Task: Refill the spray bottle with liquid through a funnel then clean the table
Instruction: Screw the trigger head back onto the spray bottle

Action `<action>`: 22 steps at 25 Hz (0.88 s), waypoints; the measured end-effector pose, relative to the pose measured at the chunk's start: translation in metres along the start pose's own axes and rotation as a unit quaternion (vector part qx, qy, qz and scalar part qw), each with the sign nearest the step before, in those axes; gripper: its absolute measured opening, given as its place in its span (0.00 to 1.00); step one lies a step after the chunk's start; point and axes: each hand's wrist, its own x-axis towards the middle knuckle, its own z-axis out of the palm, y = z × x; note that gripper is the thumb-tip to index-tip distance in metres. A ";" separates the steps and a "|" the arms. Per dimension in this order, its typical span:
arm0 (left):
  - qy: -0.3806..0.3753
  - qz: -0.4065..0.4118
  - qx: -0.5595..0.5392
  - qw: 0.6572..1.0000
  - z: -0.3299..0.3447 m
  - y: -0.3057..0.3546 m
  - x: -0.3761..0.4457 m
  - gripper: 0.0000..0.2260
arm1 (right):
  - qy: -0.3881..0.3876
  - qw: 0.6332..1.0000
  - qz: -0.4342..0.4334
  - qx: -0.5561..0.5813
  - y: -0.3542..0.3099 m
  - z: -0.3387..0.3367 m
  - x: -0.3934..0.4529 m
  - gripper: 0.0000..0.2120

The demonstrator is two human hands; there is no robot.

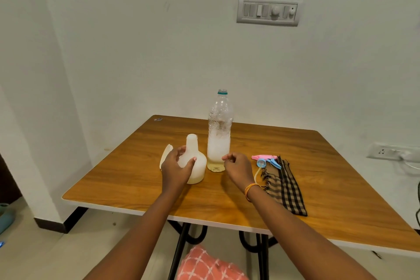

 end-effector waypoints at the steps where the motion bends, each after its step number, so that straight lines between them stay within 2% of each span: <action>1: 0.002 0.000 -0.002 1.000 0.002 0.000 0.000 0.21 | 0.014 0.999 0.005 -0.028 0.007 -0.004 0.004 0.08; 4: 0.009 0.003 -0.006 1.000 0.006 0.003 0.000 0.21 | 0.064 0.989 0.027 -0.130 0.024 -0.019 0.017 0.06; 8: 0.021 0.011 -0.012 1.000 0.012 0.002 0.005 0.23 | 0.114 0.948 0.040 -0.294 0.044 -0.036 0.046 0.10; 11: 0.013 -0.006 0.017 1.000 0.020 0.000 0.012 0.26 | 0.091 0.927 0.104 -0.349 0.057 -0.040 0.065 0.15; 14: 0.017 -0.014 0.042 0.999 0.029 -0.003 0.017 0.24 | 0.068 0.917 0.132 -0.369 0.065 -0.035 0.075 0.17; 17: 0.010 -0.009 0.019 1.000 0.039 -0.001 0.010 0.20 | 0.104 0.942 0.116 -0.298 0.070 -0.031 0.078 0.12; 20: -0.010 -0.017 -0.017 1.000 0.044 0.006 -0.001 0.19 | 0.182 0.972 0.100 -0.110 0.058 -0.028 0.072 0.10; 22: -0.025 -0.015 -0.022 0.999 0.044 0.008 -0.004 0.20 | 0.225 0.968 0.099 0.042 0.034 -0.028 0.066 0.10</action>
